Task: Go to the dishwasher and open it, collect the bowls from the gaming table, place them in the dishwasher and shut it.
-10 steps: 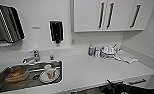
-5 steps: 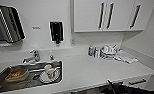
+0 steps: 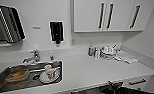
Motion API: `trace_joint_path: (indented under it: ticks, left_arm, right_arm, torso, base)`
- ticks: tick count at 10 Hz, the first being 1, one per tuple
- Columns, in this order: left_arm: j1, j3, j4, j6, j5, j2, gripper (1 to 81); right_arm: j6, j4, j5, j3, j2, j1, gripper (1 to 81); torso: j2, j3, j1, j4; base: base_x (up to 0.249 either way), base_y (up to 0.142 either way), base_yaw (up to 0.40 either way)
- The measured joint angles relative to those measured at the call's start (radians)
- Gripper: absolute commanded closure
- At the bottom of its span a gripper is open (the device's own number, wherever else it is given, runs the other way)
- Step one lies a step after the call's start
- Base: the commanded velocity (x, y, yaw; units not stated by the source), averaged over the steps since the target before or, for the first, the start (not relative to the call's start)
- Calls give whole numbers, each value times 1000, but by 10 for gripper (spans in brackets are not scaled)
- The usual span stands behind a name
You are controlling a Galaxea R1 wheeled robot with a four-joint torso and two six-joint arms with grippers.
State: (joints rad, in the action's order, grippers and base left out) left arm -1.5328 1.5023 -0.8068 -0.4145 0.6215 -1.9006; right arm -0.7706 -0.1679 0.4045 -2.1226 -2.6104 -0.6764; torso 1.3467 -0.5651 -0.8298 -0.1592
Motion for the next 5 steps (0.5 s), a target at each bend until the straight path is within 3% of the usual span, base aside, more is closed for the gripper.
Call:
trace_joint_path:
  ticks: [2, 5]
  left_arm:
    - [7, 1, 1, 0, 7, -1, 10]
    - [3, 1, 1, 0, 4, -5, 10]
  right_arm:
    - [6, 0, -75, -7, -5, -17, 10]
    - [32, -54, -30, 13, 24, -51, 10]
  torso:
    - [-1, 0, 0, 0]
    - [0, 0, 0, 0]
  base:
    - [-84, 0, 0]
    - [-99, 0, 0]
